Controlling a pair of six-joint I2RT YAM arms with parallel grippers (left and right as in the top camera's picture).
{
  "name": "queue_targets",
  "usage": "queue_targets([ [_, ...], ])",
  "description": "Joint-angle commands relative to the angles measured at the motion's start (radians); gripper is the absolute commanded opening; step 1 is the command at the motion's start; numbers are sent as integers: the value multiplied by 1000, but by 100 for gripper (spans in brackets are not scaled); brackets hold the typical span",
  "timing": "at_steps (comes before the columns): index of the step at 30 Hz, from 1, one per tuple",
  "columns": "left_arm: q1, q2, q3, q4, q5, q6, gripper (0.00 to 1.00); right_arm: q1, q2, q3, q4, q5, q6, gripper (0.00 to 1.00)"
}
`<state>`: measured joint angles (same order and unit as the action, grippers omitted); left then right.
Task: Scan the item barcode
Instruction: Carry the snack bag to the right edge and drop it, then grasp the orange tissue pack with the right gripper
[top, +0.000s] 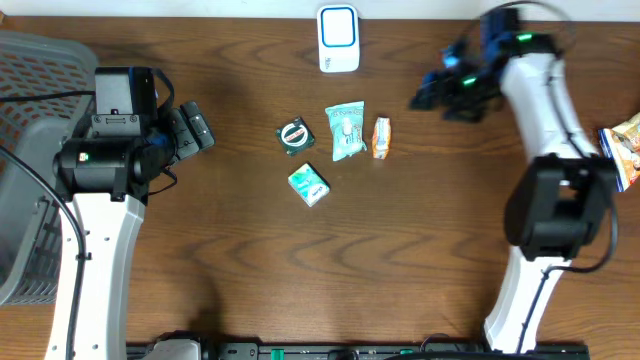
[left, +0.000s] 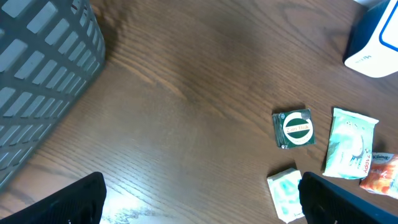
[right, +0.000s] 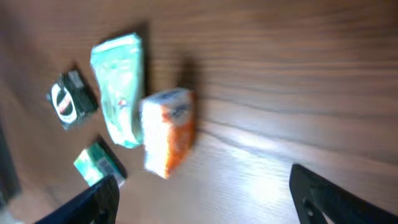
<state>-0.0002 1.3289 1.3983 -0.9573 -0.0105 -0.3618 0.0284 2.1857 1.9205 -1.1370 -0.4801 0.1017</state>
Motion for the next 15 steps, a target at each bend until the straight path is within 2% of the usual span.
queue_targets([
  [1,5,-1,0,0,-17,6,98,74,-26,-94,80,-20,20,83],
  [9,5,-1,0,0,-17,6,98,167,-26,-192,261,-6,175,74],
  [14,5,-1,0,0,-17,6,98,202,-26,-249,287,129,244,69],
  [15,5,-1,0,0,-17,6,98,209,-26,-265,294,150,243,66],
])
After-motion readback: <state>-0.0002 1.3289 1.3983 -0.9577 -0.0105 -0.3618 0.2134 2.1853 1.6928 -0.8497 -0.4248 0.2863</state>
